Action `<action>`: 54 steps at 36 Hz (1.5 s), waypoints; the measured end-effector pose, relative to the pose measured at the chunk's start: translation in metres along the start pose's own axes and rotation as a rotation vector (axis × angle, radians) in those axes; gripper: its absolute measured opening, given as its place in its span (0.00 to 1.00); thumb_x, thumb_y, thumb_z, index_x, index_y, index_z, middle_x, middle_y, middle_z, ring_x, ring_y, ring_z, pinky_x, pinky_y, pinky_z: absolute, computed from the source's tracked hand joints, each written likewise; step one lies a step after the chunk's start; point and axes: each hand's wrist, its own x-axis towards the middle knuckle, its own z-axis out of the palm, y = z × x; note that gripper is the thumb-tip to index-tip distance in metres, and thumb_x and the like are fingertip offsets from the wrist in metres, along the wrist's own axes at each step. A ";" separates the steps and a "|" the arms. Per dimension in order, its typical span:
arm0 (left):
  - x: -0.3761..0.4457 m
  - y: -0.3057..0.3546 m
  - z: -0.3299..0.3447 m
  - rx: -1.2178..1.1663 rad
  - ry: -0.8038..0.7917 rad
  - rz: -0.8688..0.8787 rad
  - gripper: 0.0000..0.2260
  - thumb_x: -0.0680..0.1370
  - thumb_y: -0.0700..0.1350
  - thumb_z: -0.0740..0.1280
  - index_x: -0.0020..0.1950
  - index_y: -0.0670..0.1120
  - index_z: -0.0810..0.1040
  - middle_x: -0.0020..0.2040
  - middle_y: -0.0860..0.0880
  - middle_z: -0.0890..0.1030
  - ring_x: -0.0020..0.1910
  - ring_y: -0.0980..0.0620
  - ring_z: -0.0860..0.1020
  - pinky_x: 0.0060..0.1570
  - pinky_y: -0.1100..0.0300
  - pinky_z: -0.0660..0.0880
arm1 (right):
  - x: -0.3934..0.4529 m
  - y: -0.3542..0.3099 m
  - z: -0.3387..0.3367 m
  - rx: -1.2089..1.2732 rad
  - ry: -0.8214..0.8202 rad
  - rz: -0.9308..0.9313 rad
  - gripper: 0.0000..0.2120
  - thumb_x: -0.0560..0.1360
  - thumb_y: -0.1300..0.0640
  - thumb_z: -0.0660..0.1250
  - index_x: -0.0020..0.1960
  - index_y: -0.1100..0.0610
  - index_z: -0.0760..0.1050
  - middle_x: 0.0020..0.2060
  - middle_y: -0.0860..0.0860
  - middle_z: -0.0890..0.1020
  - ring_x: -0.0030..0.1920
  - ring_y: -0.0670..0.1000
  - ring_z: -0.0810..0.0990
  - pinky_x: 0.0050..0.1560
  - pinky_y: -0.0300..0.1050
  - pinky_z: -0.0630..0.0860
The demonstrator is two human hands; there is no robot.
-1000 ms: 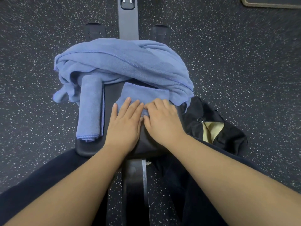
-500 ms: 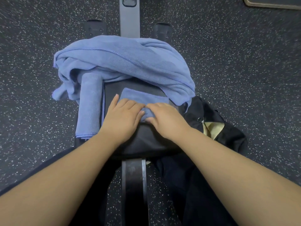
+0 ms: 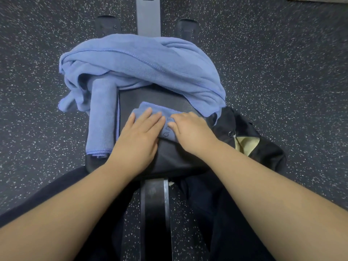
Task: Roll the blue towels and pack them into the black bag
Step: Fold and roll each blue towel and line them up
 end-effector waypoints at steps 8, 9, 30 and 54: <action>0.017 0.004 0.002 0.065 -0.199 -0.108 0.31 0.69 0.46 0.51 0.70 0.41 0.71 0.72 0.45 0.71 0.72 0.45 0.64 0.66 0.36 0.60 | -0.002 -0.015 -0.006 0.184 0.334 0.013 0.05 0.73 0.64 0.62 0.49 0.61 0.74 0.46 0.57 0.76 0.48 0.60 0.73 0.48 0.56 0.71; 0.022 0.004 0.001 0.047 -0.220 -0.121 0.30 0.70 0.46 0.51 0.71 0.41 0.70 0.73 0.46 0.69 0.73 0.45 0.64 0.68 0.36 0.57 | -0.003 -0.016 -0.007 0.181 0.330 0.015 0.06 0.73 0.64 0.62 0.49 0.61 0.74 0.46 0.57 0.77 0.48 0.61 0.73 0.48 0.56 0.71; -0.019 -0.080 -0.052 -0.226 -0.030 -0.464 0.25 0.78 0.44 0.60 0.76 0.42 0.62 0.77 0.38 0.55 0.77 0.39 0.53 0.74 0.49 0.50 | 0.008 -0.037 -0.004 -0.118 0.048 0.013 0.25 0.82 0.49 0.54 0.76 0.54 0.55 0.61 0.56 0.74 0.58 0.58 0.71 0.46 0.46 0.62; -0.020 -0.085 -0.041 -0.470 0.037 -0.532 0.21 0.77 0.38 0.67 0.70 0.46 0.70 0.70 0.45 0.64 0.69 0.53 0.63 0.61 0.72 0.54 | 0.051 -0.120 0.009 0.395 -0.055 0.404 0.23 0.82 0.48 0.56 0.70 0.62 0.63 0.60 0.60 0.70 0.56 0.60 0.74 0.47 0.48 0.68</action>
